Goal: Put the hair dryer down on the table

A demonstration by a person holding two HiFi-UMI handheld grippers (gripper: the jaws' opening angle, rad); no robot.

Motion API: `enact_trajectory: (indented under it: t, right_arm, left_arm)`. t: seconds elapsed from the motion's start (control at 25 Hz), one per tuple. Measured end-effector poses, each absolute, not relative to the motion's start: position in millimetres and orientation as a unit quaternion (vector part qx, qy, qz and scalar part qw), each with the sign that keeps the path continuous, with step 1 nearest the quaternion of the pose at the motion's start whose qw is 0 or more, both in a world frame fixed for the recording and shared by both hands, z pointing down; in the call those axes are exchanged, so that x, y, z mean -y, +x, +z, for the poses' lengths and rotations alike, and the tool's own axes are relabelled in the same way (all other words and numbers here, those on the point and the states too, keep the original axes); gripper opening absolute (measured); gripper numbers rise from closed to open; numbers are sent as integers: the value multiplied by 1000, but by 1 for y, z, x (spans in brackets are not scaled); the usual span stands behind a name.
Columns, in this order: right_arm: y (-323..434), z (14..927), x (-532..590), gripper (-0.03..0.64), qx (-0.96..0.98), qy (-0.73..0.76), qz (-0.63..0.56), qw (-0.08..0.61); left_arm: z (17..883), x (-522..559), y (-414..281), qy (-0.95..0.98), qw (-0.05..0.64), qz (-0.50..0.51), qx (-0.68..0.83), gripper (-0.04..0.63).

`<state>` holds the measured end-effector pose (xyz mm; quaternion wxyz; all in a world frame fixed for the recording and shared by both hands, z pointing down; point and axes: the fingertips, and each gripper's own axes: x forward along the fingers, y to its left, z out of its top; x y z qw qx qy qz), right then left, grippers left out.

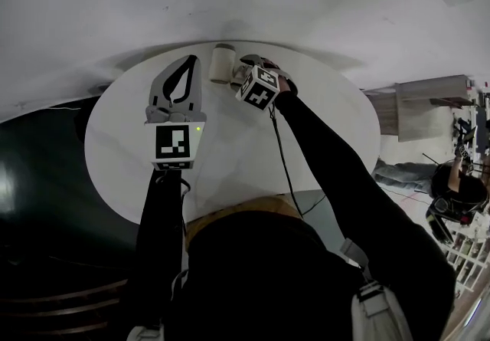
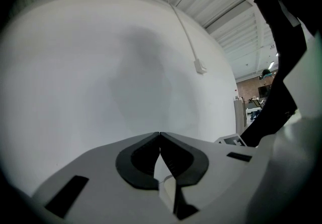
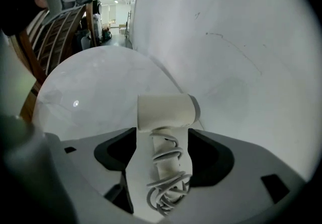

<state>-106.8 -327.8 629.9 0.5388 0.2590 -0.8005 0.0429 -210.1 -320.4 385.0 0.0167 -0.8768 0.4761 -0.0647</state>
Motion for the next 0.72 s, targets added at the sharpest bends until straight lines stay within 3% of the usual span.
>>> enact_trajectory:
  t: [0.72]
  right_arm:
    - [-51,509,306,316,862,413,63,289]
  left_arm:
    - [360,299,-130,-878,49,-92,-468,17]
